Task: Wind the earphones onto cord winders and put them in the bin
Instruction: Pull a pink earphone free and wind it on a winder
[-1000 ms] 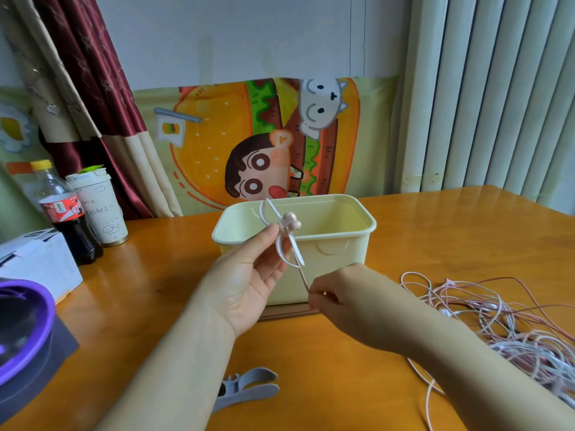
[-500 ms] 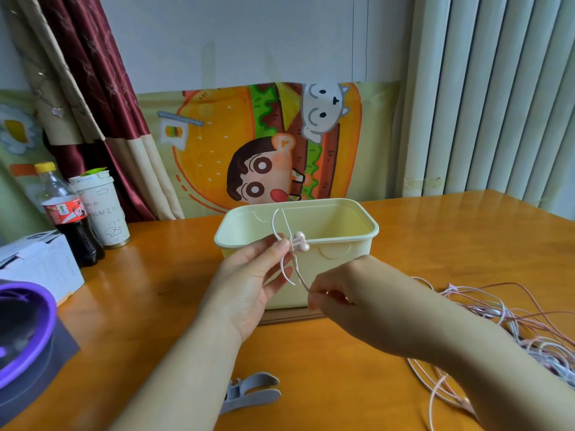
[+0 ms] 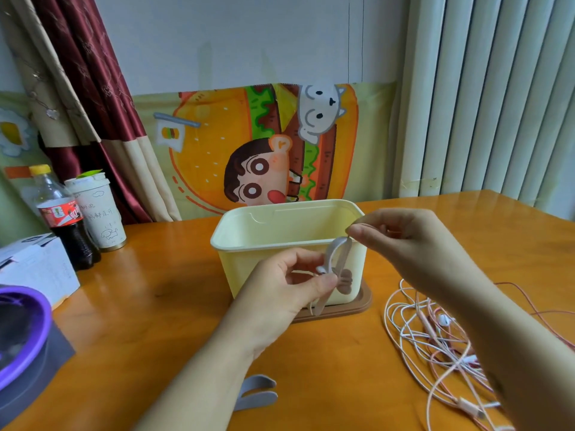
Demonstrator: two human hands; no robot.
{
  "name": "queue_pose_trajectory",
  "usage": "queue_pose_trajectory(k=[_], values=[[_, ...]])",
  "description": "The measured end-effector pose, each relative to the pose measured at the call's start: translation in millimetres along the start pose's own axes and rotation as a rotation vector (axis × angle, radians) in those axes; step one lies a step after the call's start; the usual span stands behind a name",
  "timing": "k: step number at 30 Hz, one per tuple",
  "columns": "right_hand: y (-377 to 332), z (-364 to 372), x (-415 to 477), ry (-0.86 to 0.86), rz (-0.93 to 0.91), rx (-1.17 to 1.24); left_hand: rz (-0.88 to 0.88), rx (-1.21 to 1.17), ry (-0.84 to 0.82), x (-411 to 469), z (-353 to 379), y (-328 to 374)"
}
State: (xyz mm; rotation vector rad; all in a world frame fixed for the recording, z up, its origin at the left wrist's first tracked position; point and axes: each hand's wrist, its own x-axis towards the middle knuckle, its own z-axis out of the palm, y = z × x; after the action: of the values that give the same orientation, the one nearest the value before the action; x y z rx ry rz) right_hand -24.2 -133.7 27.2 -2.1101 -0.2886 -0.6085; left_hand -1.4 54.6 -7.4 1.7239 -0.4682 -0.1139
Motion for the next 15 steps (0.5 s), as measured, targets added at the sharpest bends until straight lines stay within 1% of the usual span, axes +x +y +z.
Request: queue_pose_trajectory(k=[3,6,8,10,15], values=[[6,3,1,0.008,0.094,0.203,0.024,-0.047,-0.056,-1,-1,2],[12,15,0,-0.107,0.196,0.375,0.057,-0.173,-0.148,-3,0,10],[13,25,-3,-0.187,0.234,0.384,0.092,-0.247,-0.175,-5,3,14],[13,34,-4,-0.200,0.233,0.354,0.110,-0.306,-0.166,-6,4,17],[14,47,-9,-0.044,0.154,0.251,0.082,-0.620,-0.102,0,-4,18]])
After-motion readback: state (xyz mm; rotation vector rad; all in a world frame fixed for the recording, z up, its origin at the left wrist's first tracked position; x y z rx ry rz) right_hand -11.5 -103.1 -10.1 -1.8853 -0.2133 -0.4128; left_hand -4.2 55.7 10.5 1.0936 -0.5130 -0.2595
